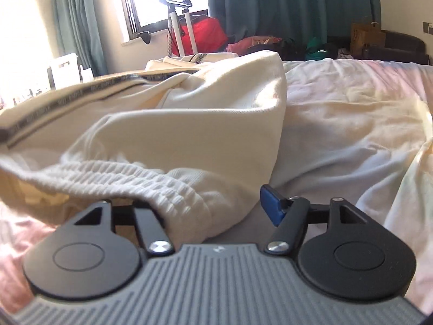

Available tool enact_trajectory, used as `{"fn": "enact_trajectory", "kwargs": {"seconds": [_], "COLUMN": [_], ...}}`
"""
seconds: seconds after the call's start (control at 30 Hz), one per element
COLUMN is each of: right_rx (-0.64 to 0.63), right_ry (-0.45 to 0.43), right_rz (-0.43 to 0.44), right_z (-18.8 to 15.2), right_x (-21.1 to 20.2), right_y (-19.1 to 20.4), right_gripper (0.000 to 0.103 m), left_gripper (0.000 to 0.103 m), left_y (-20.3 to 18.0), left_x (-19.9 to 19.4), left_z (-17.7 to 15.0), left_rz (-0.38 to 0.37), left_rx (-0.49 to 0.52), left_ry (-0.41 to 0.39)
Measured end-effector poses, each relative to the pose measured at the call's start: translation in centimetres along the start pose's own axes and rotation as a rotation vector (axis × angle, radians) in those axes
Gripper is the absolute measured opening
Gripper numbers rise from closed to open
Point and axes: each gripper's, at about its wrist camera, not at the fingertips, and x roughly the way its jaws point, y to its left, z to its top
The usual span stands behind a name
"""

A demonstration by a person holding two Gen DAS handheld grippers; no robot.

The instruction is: Fold clothes

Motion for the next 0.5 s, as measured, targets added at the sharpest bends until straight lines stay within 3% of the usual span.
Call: {"fn": "enact_trajectory", "kwargs": {"seconds": [0.1, 0.23, 0.3, 0.33, 0.5], "right_rx": [-0.058, -0.117, -0.114, -0.111, -0.178], "right_ry": [0.043, 0.035, 0.038, 0.041, -0.023], "right_rz": [-0.018, -0.001, -0.013, -0.029, -0.118], "right_z": [-0.5, -0.1, 0.1, 0.2, 0.9], "right_x": [1.8, 2.3, 2.1, 1.9, -0.6], "right_y": [0.7, 1.3, 0.9, 0.6, 0.4], "right_gripper": [0.063, 0.064, 0.05, 0.032, 0.02], "left_gripper": [0.021, 0.021, 0.021, 0.021, 0.021], "left_y": [0.3, -0.7, -1.1, -1.3, -3.1], "left_x": [1.0, 1.5, 1.5, 1.5, 0.4], "left_z": [-0.3, -0.5, -0.8, -1.0, -2.1], "left_rz": [0.002, 0.008, -0.006, -0.019, -0.055], "left_rx": [-0.016, -0.011, -0.023, -0.025, 0.027], "left_ry": [0.015, 0.004, 0.014, 0.022, 0.015]}}
